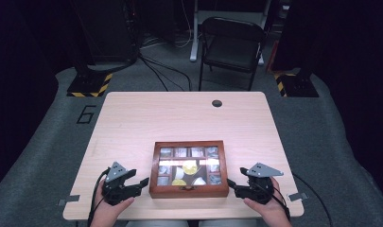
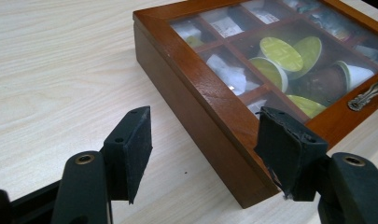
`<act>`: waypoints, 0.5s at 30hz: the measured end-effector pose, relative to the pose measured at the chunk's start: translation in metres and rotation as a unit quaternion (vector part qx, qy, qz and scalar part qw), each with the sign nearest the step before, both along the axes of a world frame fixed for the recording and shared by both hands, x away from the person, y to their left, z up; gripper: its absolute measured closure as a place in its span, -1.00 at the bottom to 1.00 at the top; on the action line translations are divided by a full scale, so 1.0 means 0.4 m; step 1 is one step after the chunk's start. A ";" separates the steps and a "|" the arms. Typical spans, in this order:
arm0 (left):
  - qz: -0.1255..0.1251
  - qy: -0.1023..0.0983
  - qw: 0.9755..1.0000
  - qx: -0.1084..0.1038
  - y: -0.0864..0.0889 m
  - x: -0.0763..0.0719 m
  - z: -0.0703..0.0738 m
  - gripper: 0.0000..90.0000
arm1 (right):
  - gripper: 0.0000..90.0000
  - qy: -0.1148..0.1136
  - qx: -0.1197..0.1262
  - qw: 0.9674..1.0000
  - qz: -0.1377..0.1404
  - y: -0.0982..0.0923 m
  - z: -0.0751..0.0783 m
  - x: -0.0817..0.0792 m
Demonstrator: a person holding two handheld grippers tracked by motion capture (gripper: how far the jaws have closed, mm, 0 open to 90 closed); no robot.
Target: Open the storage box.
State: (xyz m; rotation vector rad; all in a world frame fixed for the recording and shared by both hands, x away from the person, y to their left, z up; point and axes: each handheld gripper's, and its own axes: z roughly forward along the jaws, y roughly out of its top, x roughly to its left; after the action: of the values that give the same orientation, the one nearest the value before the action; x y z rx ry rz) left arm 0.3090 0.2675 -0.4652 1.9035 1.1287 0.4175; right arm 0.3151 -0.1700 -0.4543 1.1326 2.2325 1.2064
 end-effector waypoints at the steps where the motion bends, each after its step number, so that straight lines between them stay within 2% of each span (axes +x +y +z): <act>1: -0.004 0.000 1.000 0.001 0.000 -0.001 0.001 -0.21 | -0.31 0.000 0.000 1.000 0.000 0.000 0.000 0.000; 9: -0.006 -0.007 1.000 0.000 -0.007 -0.019 0.002 -0.22 | -0.24 -0.008 -0.010 1.000 0.012 0.014 -0.002 -0.009; 12: -0.006 -0.008 1.000 -0.008 -0.009 -0.026 0.002 -0.22 | -0.24 -0.004 -0.008 1.000 0.014 0.021 -0.004 -0.013; 15: -0.010 -0.008 1.000 -0.007 -0.012 -0.031 0.001 -0.22 | -0.24 0.001 -0.016 1.000 0.023 0.027 -0.012 -0.028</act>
State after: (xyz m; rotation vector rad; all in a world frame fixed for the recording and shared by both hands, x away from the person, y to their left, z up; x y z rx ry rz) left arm 0.2965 0.2627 -0.4648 1.8945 1.0992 0.4118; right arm 0.3040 -0.1591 -0.4593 1.0766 2.2823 1.1837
